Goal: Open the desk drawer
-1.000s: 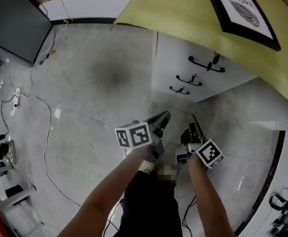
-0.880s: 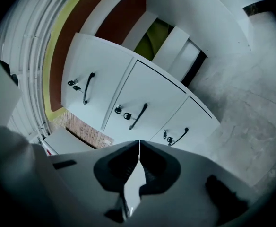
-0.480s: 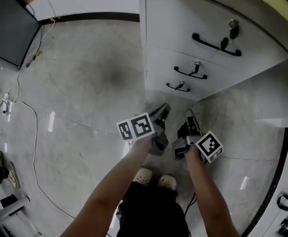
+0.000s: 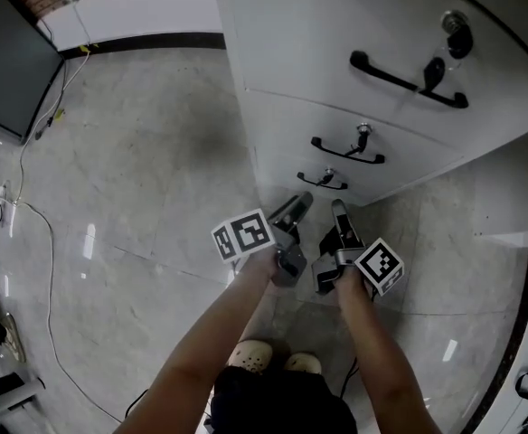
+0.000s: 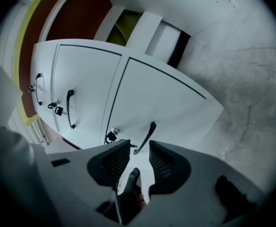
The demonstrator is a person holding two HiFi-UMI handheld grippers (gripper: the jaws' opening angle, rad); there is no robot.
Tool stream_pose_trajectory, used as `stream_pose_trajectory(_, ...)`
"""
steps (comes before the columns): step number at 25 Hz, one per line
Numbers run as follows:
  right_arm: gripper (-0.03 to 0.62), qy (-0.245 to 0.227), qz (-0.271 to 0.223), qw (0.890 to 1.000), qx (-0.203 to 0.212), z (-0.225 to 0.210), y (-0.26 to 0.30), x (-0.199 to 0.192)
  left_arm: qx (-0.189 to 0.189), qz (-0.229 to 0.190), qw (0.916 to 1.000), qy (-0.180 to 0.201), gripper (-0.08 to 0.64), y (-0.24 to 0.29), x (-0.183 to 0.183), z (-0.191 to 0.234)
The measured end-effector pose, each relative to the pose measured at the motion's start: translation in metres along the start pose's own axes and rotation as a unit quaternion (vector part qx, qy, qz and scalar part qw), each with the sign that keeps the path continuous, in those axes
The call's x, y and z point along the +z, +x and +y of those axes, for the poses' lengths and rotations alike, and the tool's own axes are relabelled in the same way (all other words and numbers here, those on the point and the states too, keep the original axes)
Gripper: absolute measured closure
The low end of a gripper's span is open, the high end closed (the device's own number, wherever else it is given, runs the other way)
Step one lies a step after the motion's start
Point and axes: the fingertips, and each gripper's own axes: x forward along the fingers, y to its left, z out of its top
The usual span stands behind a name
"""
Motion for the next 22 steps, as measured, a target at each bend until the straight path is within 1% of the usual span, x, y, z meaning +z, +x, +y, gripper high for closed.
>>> stream_pose_trajectory(3,0.465,0.012,0.005,1.0,0.013,-0.007,0.019,-0.001,0.001,-0.002,0.9999,-0.014,0.387,0.015,0.004,0.011)
stream_pose_trajectory(7,0.465,0.058,-0.027,0.998,0.013,-0.021,0.037,0.011,-0.013,-0.03,0.9982,-0.05,0.388,0.029,0.017,0.021)
stream_pose_trajectory(9,0.465,0.074,-0.036,0.996,0.02,-0.025,0.043,0.015,-0.023,-0.037,0.998,-0.046,0.388,0.035,0.024,0.021)
stream_pose_trajectory(11,0.466,0.077,-0.036,0.996,0.038,-0.024,0.046,0.016,-0.031,-0.028,0.9986,-0.033,0.398,0.04,0.024,0.02)
stream_pose_trajectory(12,0.473,0.079,-0.036,0.995,0.048,-0.022,0.046,0.015,-0.035,-0.022,0.9988,-0.026,0.425,0.042,0.023,0.019)
stream_pose_trajectory(13,0.483,0.082,-0.038,0.994,0.057,-0.021,0.046,0.013,-0.041,-0.017,0.9988,-0.02,0.475,0.043,0.021,0.019)
stream_pose_trajectory(14,0.508,0.086,-0.04,0.993,0.065,-0.02,0.045,0.012,-0.048,-0.014,0.9986,-0.017,0.494,0.044,0.021,0.018)
stream_pose_trajectory(16,0.532,0.094,-0.048,0.991,0.079,-0.02,0.045,0.012,-0.066,-0.013,0.9975,-0.018,0.499,0.044,0.02,0.018)
stream_pose_trajectory(18,0.543,0.101,-0.054,0.989,0.089,-0.022,0.045,0.012,-0.078,-0.017,0.9964,-0.027,0.511,0.045,0.021,0.018)
stream_pose_trajectory(20,0.548,0.095,-0.052,0.99,0.09,-0.023,0.046,0.013,-0.079,-0.022,0.9961,-0.031,0.517,0.045,0.021,0.018)
stream_pose_trajectory(22,0.551,0.09,-0.045,0.991,0.085,-0.023,0.048,0.014,-0.073,-0.025,0.9966,-0.028,0.518,0.045,0.023,0.018)
